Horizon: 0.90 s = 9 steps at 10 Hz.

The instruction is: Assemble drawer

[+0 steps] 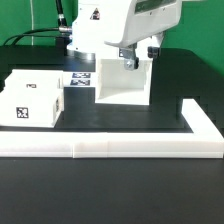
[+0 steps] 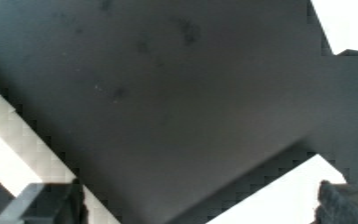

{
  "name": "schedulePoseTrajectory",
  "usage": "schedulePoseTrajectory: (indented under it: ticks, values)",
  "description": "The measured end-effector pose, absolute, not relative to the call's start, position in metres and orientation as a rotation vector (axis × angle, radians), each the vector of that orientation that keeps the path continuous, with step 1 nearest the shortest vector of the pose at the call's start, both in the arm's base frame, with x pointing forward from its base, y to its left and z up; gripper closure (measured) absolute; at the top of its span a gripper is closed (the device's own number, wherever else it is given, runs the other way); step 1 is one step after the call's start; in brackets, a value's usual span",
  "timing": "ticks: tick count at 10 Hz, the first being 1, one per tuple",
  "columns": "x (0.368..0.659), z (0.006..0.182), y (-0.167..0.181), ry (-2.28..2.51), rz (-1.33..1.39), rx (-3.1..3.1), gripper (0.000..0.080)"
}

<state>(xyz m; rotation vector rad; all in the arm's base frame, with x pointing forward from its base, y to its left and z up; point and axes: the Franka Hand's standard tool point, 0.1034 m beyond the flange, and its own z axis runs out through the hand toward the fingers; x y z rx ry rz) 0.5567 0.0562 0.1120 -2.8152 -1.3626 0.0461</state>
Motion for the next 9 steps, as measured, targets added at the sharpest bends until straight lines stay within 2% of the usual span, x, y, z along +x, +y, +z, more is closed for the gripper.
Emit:
schedulePoseTrajectory:
  ticks: [3,5,9]
  values:
    - [0.496,0.130,0.073,-1.037,0.026,-2.977,0.0150]
    - [0.468,0.135,0.078,-0.970,0.040,-3.009,0.0150]
    - [0.472,0.132,0.077,-0.970,0.044,-3.006,0.0150]
